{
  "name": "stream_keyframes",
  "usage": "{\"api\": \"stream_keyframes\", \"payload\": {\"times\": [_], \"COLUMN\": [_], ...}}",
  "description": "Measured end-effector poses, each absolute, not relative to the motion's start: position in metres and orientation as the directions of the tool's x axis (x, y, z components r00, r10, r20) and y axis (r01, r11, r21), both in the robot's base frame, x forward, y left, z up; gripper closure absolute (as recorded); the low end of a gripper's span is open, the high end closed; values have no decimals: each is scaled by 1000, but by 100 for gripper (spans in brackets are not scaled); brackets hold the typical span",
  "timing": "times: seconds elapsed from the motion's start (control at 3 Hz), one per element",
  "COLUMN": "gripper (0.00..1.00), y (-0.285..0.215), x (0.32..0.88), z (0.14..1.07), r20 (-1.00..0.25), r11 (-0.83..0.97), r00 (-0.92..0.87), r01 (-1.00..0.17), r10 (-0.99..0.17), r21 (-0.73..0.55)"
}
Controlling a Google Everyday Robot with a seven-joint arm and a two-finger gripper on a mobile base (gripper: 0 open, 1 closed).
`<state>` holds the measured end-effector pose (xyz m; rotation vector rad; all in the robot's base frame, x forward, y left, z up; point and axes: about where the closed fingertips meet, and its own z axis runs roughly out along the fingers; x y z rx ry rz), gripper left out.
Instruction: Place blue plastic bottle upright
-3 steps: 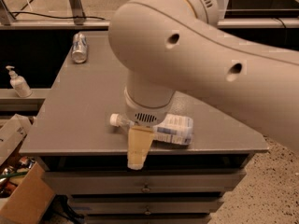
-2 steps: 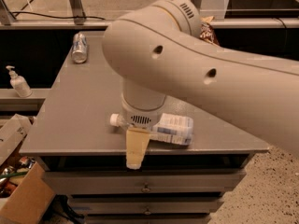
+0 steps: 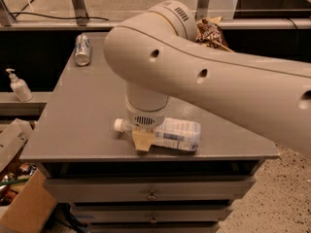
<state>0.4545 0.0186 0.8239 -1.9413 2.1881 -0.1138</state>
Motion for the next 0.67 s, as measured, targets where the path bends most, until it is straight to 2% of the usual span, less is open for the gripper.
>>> {"api": "stream_keyframes", "payload": {"times": [0.67], "gripper": [88], "y": [19], "x": [470], "z": [844], "r20": [-138], "r11": [159], "r00": [-132], "r01": [-965], "r10": [-982], "r21": [-208]}}
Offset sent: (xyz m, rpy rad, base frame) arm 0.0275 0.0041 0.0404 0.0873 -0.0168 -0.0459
